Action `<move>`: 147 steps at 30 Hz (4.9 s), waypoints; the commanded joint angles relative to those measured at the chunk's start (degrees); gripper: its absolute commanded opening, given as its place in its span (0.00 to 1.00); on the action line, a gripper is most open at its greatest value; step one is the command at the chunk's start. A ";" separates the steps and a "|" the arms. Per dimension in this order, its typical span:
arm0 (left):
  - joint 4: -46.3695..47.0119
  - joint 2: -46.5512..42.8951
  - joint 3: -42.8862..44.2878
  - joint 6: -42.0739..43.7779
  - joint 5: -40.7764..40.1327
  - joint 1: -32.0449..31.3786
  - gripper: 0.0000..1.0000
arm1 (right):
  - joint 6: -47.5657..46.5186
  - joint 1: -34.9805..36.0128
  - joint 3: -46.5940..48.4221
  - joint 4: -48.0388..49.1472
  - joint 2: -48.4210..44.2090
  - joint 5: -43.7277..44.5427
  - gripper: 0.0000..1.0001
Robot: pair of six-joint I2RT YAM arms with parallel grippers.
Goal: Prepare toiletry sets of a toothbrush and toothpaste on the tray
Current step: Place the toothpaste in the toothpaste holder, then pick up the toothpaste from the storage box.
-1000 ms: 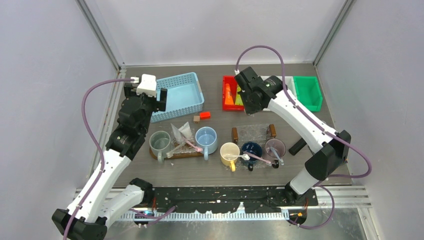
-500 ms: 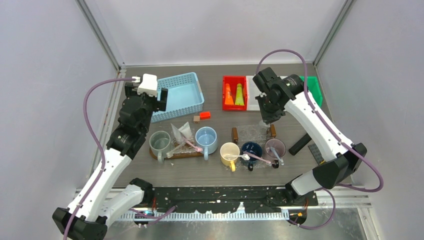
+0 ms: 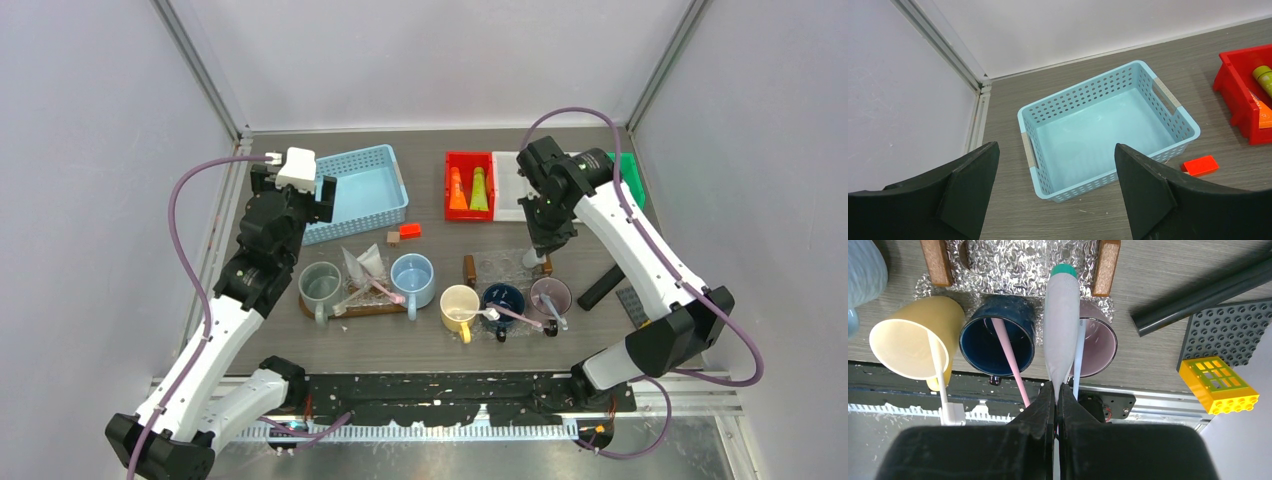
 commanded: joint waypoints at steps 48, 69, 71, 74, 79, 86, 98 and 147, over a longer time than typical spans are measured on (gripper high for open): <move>3.45 0.27 -0.26 1.62 -0.22 0.10 0.89 | -2.63 -6.27 -6.66 8.91 5.71 -2.86 0.45; 3.30 -0.18 -0.08 1.48 0.09 0.05 0.89 | -2.48 -5.29 -2.02 22.76 -3.98 2.50 0.62; 3.33 -0.27 -0.08 1.48 0.05 0.09 0.89 | -4.20 -4.05 -3.14 27.12 -4.33 3.21 0.63; 3.21 -0.41 -0.08 1.44 0.01 0.11 0.89 | -7.60 -0.84 -5.04 34.25 -3.49 6.39 0.63; 3.20 -0.72 -0.08 1.26 0.24 0.11 0.88 | -8.20 2.71 -5.64 43.95 2.56 11.38 0.63; 3.18 -0.88 -0.08 1.30 0.31 0.11 0.88 | -3.10 3.22 -1.43 53.95 16.13 12.33 0.59; 3.20 -1.09 -0.08 1.06 0.84 0.05 0.88 | -0.41 3.06 7.82 56.75 32.70 7.93 0.53; 2.39 -0.87 0.27 0.34 2.33 0.10 0.88 | 1.82 1.56 10.92 44.95 36.20 -4.27 0.01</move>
